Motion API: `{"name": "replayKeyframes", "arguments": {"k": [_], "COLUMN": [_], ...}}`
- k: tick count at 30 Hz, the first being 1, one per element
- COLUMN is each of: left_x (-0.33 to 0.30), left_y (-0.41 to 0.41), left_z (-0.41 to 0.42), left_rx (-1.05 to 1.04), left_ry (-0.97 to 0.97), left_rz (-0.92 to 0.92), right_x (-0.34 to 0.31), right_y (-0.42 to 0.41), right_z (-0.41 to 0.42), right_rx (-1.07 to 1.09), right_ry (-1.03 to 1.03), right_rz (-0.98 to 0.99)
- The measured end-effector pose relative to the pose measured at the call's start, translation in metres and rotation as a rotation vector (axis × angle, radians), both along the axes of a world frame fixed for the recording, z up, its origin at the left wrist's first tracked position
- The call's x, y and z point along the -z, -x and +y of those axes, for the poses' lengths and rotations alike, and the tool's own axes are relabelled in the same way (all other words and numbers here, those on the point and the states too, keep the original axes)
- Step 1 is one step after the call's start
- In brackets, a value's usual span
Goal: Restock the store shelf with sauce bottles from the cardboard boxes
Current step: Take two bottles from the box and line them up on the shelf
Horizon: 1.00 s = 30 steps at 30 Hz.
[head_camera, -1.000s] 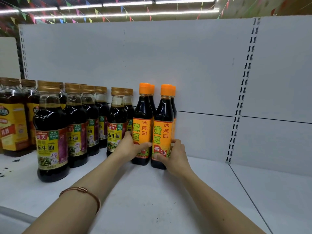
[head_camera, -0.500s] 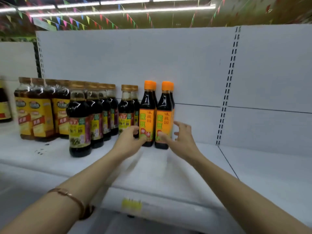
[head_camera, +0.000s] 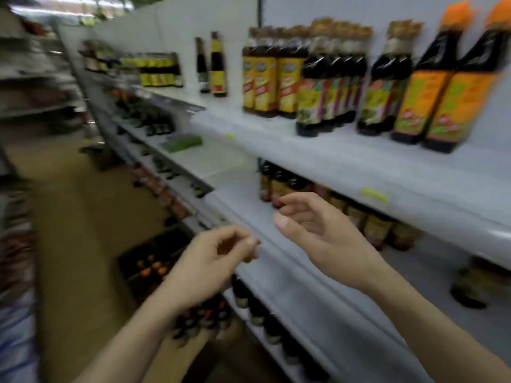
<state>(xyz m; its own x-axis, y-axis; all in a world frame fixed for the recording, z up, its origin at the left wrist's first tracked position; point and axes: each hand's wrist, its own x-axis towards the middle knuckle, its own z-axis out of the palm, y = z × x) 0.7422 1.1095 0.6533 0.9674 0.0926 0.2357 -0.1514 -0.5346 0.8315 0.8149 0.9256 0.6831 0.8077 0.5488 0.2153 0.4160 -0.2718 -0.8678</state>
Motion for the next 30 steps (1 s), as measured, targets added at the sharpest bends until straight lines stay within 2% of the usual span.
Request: {"name": "replayKeyframes", "arguments": {"k": [4,10,16,22,30], "left_x": [0.027,0.049,0.066,0.080,0.136], "left_y": [0.068,0.128,0.181,0.178,0.113], "left_z": [0.053,0.130,0.248,0.354,0.432], "left_rx": [-0.091,-0.196,-0.347,-0.407,-0.479], "left_ry": [-0.097,-0.080,-0.012,0.037,0.183], "left_rz": [0.148,0.143,0.107,0.105,0.136], "right_x": [0.035,0.064,0.082,0.102,0.147], "right_y": [0.041,0.076,0.106,0.119,0.076], "right_z": [0.053,0.126,0.270,0.372,0.433], "right_rx": [-0.096,-0.169,-0.264,-0.192,-0.122], "right_ry": [0.060,0.152,0.164,0.058,0.196], "right_rz": [0.092,0.074,0.144,0.250,0.319]}}
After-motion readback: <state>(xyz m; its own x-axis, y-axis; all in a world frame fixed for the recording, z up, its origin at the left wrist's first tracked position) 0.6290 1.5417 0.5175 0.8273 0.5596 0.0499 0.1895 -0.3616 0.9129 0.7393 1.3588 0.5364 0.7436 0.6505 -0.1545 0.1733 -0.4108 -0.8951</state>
